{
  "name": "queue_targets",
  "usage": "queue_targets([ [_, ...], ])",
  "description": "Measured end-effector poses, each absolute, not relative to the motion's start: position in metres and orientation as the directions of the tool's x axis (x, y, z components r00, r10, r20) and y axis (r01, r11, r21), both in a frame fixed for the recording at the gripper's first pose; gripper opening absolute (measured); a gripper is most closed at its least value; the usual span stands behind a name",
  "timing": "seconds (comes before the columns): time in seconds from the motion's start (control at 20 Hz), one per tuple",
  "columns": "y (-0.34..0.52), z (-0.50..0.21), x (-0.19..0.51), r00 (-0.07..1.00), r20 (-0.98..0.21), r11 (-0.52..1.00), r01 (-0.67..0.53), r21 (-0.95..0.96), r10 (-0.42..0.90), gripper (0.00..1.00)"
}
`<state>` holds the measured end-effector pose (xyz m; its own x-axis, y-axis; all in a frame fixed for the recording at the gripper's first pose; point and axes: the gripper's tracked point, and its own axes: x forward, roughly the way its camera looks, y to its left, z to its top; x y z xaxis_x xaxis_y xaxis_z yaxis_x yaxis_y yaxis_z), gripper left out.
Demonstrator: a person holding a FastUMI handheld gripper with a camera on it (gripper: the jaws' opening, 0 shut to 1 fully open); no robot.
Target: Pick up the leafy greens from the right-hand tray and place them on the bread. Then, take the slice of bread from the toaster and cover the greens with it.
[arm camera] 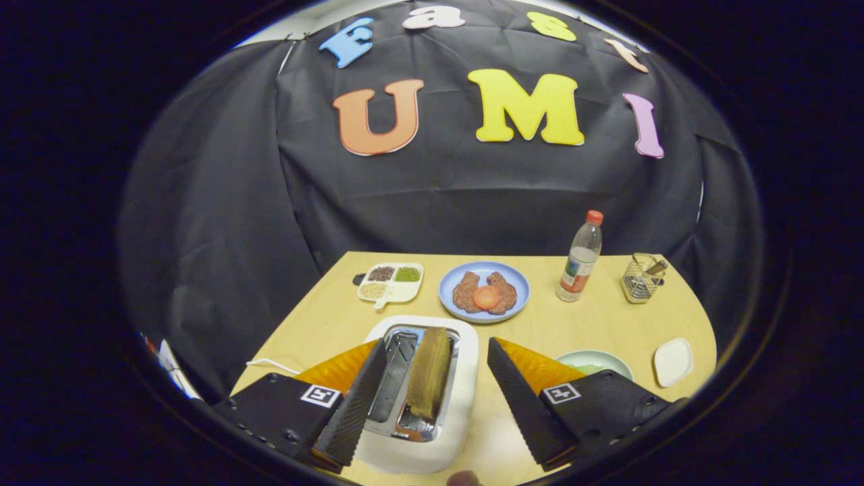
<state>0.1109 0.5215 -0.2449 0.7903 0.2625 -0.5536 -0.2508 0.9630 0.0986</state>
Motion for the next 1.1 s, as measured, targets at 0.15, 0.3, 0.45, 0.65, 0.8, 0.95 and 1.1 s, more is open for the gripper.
queue_targets([
  [0.15, 0.529, -0.261, 0.109, 0.776, -0.578, 0.962, -0.262, 0.072, 0.255, 0.66],
  [0.3, 0.527, -0.272, 0.110, 0.766, -0.604, 0.969, -0.242, 0.045, 0.219, 0.40],
  [0.45, 0.529, -0.271, 0.106, 0.758, -0.617, 0.972, -0.228, 0.053, 0.211, 0.18],
  [0.65, 0.532, -0.265, 0.107, 0.740, -0.618, 0.955, -0.287, 0.070, 0.267, 0.10],
  [0.8, 0.526, -0.240, 0.106, 0.758, -0.588, 0.955, -0.280, 0.096, 0.282, 0.01],
  [0.95, 0.522, -0.210, 0.104, 0.779, -0.550, 0.952, -0.277, 0.128, 0.301, 0.01],
  [1.1, 0.518, -0.171, 0.097, 0.790, -0.502, 0.935, -0.314, 0.163, 0.353, 0.01],
])
